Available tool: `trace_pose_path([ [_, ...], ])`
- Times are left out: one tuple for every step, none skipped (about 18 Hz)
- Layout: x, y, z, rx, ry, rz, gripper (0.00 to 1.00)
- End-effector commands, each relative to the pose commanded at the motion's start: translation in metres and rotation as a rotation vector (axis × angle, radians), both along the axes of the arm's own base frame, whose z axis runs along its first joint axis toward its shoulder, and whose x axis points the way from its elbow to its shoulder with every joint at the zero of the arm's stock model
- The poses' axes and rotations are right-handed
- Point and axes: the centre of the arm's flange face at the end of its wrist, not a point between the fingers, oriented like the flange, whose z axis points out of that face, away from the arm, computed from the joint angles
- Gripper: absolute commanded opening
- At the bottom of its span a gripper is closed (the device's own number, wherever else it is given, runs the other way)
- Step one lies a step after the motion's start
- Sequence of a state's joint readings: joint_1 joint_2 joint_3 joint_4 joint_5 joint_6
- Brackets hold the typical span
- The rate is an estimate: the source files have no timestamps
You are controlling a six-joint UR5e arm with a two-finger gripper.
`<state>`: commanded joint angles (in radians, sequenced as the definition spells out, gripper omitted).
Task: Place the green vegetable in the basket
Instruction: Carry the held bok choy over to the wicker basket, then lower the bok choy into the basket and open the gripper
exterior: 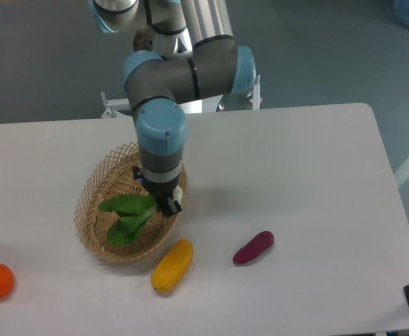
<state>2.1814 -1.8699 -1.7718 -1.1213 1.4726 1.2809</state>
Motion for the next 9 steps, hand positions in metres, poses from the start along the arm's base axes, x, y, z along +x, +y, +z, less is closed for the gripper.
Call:
trace_pose_path([
  [0.008,0.003,-0.002,-0.002,-0.003,-0.015,0.16],
  [0.015,0.006,-0.006,-0.007,-0.006,-0.027,0.18],
  [0.019,0.009,-0.015,-0.020,-0.014,-0.037,0.20],
  [0.021,0.012,-0.023,-0.027,-0.018,-0.041,0.23],
  [0.025,0.016,-0.028,-0.026,-0.015,-0.049,0.25],
  [0.029,0.019,-0.031,-0.024,-0.012,-0.058,0.27],
  [0.031,0.020,-0.033,-0.025,-0.013,-0.062,0.28],
  [0.030,0.020,-0.033,-0.024,-0.012,-0.062,0.34],
  [0.030,0.021,-0.033,-0.022,-0.012,-0.062,0.44],
])
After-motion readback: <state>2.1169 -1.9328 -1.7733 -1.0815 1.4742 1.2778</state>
